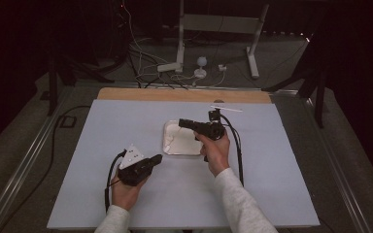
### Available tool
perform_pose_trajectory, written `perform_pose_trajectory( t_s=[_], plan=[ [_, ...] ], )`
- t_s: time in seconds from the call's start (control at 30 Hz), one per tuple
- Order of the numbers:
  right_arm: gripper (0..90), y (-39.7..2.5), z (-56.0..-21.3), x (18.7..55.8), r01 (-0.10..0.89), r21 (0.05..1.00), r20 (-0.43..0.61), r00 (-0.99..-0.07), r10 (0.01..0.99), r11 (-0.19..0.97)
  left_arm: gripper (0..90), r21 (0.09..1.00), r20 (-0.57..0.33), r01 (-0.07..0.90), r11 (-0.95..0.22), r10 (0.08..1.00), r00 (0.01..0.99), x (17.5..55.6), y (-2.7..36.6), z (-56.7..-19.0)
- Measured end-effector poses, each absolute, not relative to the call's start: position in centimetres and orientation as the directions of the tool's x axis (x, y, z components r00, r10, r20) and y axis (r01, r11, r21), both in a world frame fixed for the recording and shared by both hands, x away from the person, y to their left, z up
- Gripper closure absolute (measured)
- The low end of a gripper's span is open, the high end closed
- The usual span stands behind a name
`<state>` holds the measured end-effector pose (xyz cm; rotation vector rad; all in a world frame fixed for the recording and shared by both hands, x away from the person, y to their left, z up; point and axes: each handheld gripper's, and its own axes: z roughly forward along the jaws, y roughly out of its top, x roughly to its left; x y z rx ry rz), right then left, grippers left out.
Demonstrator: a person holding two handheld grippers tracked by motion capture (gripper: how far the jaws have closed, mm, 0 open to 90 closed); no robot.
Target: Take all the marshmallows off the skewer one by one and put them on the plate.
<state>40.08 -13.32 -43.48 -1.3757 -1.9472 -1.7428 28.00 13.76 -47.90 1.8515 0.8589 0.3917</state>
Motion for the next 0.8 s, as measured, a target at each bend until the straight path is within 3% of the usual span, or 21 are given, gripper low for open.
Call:
perform_pose_trajectory(
  t_s=[0.33,0.37,0.43,0.57,0.8],
  plan=[
    [80.2,-13.8,-43.4,40.2,0.704,0.694,0.657,-0.534,0.531,-0.151,90.0,0.875,-0.075,0.392,-0.285,0.719,0.691,27.8,14.0,-48.3],
    [80.4,-15.6,-42.8,40.7,0.684,0.687,0.684,-0.494,0.536,-0.246,90.0,0.869,-0.083,0.406,-0.282,0.726,0.683,27.7,14.4,-48.6],
    [80.2,-16.5,-42.3,41.0,0.675,0.695,0.676,-0.499,0.542,-0.246,90.0,0.875,-0.136,0.427,-0.228,0.731,0.669,27.8,15.4,-48.8],
    [79.3,-17.7,-41.3,40.9,0.657,0.736,0.611,-0.538,0.581,-0.165,90.0,0.883,-0.161,0.43,-0.188,0.739,0.654,28.1,15.5,-48.4],
    [77.9,-16.5,-42.9,40.8,0.666,0.74,0.574,-0.554,0.603,-0.093,90.0,0.88,-0.167,0.439,-0.179,0.749,0.641,28.2,15.4,-48.5]
  ],
)
